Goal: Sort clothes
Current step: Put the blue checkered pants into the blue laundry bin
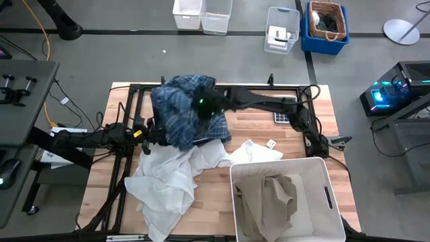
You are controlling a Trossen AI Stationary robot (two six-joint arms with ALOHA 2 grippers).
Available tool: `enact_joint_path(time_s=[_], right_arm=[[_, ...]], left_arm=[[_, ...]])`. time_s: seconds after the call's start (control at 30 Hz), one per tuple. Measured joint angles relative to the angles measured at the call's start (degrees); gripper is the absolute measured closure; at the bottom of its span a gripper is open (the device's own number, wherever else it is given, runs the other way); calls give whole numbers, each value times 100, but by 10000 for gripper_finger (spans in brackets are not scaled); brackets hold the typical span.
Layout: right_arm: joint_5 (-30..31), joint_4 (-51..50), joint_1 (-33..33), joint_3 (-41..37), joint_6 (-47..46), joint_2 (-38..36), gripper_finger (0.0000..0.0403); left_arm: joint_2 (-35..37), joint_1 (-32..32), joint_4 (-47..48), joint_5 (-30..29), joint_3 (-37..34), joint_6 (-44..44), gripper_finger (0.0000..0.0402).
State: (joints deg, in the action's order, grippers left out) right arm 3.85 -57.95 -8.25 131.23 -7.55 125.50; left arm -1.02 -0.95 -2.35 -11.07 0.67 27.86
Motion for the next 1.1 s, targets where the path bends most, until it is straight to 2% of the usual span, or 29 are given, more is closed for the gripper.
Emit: enact_joint_path(time_s=[0.1,0.2,0.37,0.5,0.67,0.77,0.87,0.97,1.1], right_arm=[[-106,844,158,-336,-84,91,402],[-113,1197,202,-640,-368,371,402],[-361,1240,-33,-1213,-1411,886,402],[-853,1273,-179,-1640,-2149,1027,402],[-1528,704,-268,-1838,-2724,1019,397],[-1591,624,-259,-1794,-2677,856,370],[-1263,490,-148,-1487,-2429,752,330],[-998,385,-56,-1001,-2366,706,286],[-963,-14,81,-189,-2167,677,222]], left_arm=[[0,-2,8,2,0,0,401],[-4,-2,11,2,0,0,401],[0,0,2,-2,0,0,401],[0,0,2,-1,0,0,401],[0,0,0,0,0,0,401],[0,0,-2,0,0,0,401],[0,0,0,0,0,0,401],[0,0,-2,0,0,0,401],[0,0,-5,0,0,0,401]])
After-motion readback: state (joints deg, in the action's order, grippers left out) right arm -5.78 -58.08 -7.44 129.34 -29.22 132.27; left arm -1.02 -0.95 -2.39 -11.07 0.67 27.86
